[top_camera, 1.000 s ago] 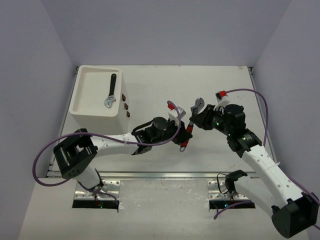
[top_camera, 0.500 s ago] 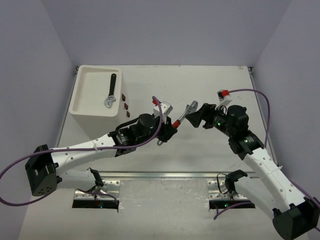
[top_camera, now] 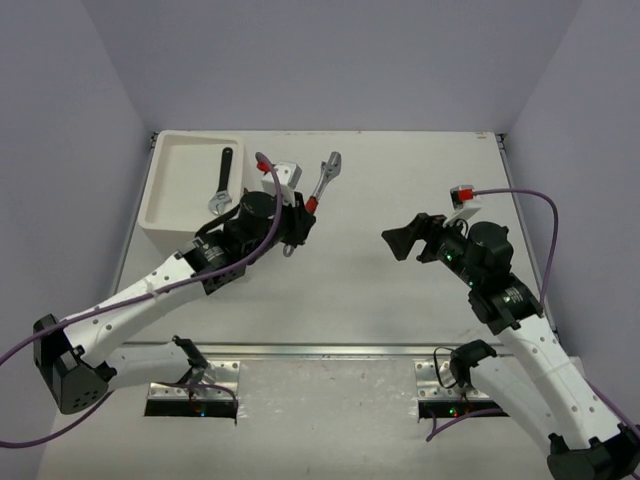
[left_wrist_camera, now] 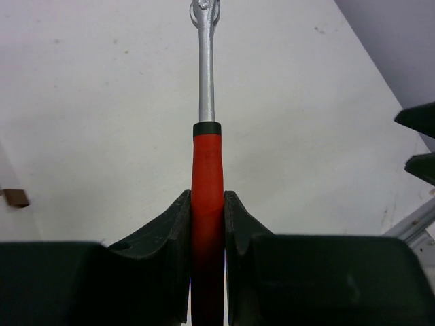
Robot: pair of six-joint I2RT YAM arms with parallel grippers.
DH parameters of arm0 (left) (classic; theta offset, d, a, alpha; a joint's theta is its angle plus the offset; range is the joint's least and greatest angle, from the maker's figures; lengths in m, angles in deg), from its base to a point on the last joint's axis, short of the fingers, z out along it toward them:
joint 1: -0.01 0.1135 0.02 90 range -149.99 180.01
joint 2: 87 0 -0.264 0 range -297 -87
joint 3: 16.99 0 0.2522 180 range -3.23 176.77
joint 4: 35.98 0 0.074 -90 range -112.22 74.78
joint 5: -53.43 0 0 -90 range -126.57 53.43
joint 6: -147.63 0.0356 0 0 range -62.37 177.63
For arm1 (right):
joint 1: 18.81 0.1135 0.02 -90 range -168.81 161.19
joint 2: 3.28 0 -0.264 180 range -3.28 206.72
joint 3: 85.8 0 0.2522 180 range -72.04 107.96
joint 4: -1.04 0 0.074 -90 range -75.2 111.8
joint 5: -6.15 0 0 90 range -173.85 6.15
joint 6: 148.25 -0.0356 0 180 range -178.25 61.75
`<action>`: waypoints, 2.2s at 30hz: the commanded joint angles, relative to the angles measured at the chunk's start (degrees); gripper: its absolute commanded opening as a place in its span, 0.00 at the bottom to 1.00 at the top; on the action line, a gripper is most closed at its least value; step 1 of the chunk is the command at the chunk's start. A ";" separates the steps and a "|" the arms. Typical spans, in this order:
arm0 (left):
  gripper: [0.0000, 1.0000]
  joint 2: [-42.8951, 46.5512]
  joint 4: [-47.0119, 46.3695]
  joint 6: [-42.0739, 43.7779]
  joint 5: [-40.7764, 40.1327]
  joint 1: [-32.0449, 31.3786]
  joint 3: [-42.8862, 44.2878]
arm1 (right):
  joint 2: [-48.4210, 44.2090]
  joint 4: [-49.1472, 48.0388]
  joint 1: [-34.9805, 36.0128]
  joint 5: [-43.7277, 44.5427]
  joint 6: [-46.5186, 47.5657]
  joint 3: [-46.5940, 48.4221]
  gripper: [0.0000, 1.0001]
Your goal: Sort the tools into containers
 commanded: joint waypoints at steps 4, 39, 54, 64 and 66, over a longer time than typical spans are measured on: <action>0.00 3.30 7.01 3.52 -13.40 7.06 19.27 | -1.67 1.77 0.04 4.09 3.91 1.10 0.99; 0.00 -1.86 13.47 14.35 -3.83 41.36 14.87 | -1.67 2.91 0.10 1.43 8.14 0.99 0.99; 0.00 -3.95 9.26 11.40 5.03 45.00 11.75 | -1.78 2.98 0.12 -0.04 8.42 0.34 0.99; 0.13 -2.83 6.81 8.55 7.36 48.63 8.77 | -1.49 2.69 0.10 -1.41 8.28 0.34 0.99; 0.07 -2.44 6.59 7.91 8.78 48.75 8.88 | -1.43 2.60 0.04 -1.79 8.15 0.34 0.99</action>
